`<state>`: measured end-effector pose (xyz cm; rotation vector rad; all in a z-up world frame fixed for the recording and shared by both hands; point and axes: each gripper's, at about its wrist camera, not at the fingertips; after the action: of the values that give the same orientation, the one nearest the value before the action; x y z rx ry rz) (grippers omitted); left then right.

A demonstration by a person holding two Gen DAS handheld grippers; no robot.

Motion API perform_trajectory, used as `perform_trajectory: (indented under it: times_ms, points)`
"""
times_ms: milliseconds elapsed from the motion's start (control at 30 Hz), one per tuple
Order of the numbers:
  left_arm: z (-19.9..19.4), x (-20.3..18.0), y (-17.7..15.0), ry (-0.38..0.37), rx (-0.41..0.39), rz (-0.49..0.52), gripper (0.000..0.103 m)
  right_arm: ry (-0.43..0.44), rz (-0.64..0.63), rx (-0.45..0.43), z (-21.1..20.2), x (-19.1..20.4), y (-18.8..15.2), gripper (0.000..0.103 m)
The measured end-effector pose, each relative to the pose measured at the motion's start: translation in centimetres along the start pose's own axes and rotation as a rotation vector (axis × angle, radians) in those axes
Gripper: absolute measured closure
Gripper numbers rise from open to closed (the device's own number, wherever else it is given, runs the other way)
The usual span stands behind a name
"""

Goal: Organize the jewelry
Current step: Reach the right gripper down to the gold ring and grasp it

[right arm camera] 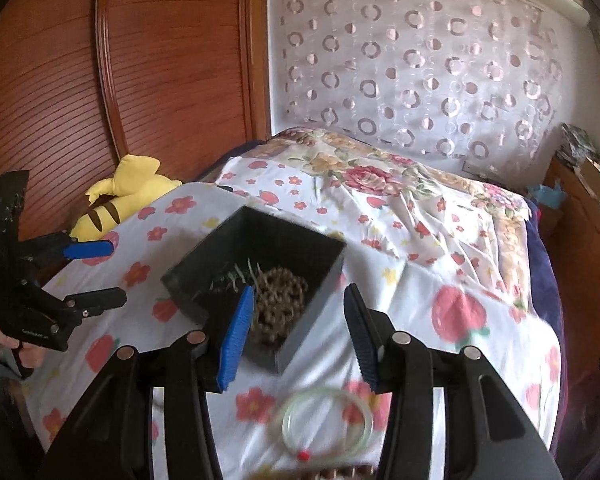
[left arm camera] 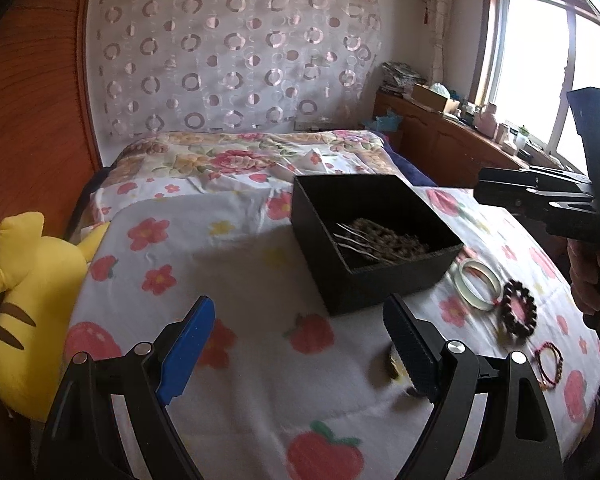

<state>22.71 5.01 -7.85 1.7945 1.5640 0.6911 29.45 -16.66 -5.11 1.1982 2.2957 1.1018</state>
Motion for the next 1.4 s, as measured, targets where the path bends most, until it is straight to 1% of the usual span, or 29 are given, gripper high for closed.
perform_trajectory:
  times_ms: [167, 400, 500, 633, 700, 733, 833, 1000, 1033, 1100, 1400]
  points:
    - [-1.7, -1.7, -1.6, -0.014, 0.004, 0.017, 0.020, -0.035, 0.030, 0.008, -3.0, -0.1, -3.6, 0.054]
    - [-3.6, -3.0, -3.8, -0.026, 0.012, 0.028, 0.020, -0.073, 0.082, 0.031, -6.5, -0.4, -8.9, 0.054]
    - [-4.2, -3.4, -4.7, -0.028, 0.019, 0.031, 0.020, -0.077, 0.105, 0.042, -7.4, -0.2, -10.9, 0.054]
    - [-4.9, -3.7, -5.9, -0.025, 0.028, 0.033, 0.020, -0.059, 0.118, 0.055, -8.0, 0.9, -12.9, 0.054]
    - [-5.2, -3.7, -6.4, -0.017, 0.032, 0.038, 0.020, -0.044, 0.117, 0.065, -8.0, 1.8, -13.9, 0.056]
    - [-5.4, -3.7, -6.6, -0.014, 0.036, 0.039, 0.020, -0.036, 0.116, 0.071, -8.0, 2.2, -14.2, 0.059]
    - [-5.5, -3.7, -7.6, -0.010, 0.055, 0.037, 0.020, 0.000, 0.099, 0.104, -7.3, 3.6, -15.3, 0.063]
    - [-6.0, -3.4, -8.8, -0.007, 0.066, 0.029, 0.020, 0.037, 0.050, 0.158, -6.1, 5.9, -16.5, 0.068]
    - [-6.1, -3.4, -8.9, -0.006, 0.067, 0.030, 0.020, 0.039, 0.045, 0.163, -5.9, 6.2, -16.6, 0.070]
    - [-6.2, -3.4, -9.0, -0.008, 0.068, 0.030, 0.020, 0.037, 0.032, 0.185, -5.4, 6.6, -16.8, 0.072]
    - [-6.5, -3.7, -9.0, -0.022, 0.065, 0.036, 0.020, 0.010, -0.002, 0.210, -5.3, 6.8, -17.3, 0.073]
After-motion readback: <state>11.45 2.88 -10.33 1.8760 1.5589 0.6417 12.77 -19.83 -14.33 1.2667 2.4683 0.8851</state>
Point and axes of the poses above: each gripper's, at about its wrist camera, not at the fingertips, and z roughly the way its jaws point, x to its left, y to its top, and after that the axes turned 5 degrees about y, right-handed
